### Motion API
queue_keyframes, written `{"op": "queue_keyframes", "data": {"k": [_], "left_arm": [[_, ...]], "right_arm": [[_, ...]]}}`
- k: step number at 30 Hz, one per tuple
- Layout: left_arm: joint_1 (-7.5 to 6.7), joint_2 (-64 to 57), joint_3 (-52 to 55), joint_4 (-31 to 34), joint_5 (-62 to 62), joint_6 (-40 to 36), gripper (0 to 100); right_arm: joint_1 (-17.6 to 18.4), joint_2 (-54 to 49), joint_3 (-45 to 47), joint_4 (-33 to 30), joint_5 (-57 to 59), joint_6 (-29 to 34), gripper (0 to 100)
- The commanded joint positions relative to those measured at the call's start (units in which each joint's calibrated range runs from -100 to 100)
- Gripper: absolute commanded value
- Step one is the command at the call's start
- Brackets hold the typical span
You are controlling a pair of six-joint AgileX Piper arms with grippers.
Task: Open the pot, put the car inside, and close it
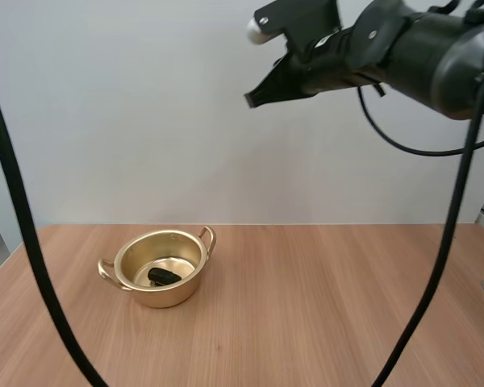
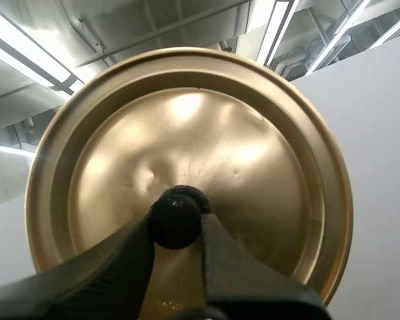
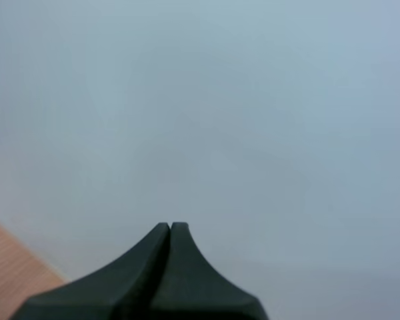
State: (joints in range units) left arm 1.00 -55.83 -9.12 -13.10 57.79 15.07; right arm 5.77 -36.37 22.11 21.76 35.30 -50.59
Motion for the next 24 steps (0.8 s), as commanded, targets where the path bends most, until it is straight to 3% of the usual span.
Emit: {"op": "queue_keyframes", "data": {"k": [1, 9, 24], "left_arm": [[0.04, 0.3, 0.2, 0.4, 0.4, 0.0, 0], [0.04, 2.7, 6.6, 10.7, 12.9, -5.7, 0], [0.04, 6.3, 38.9, 10.8, 13.0, -3.9, 0]], "right_arm": [[-4.2, -4.7, 0.0, 0.1, -4.7, 0.0, 0], [-5.5, -14.3, 0.0, 0.9, -12.8, 1.3, 0], [-5.9, -20.0, 0.0, 1.0, -10.8, 1.1, 0]]}}
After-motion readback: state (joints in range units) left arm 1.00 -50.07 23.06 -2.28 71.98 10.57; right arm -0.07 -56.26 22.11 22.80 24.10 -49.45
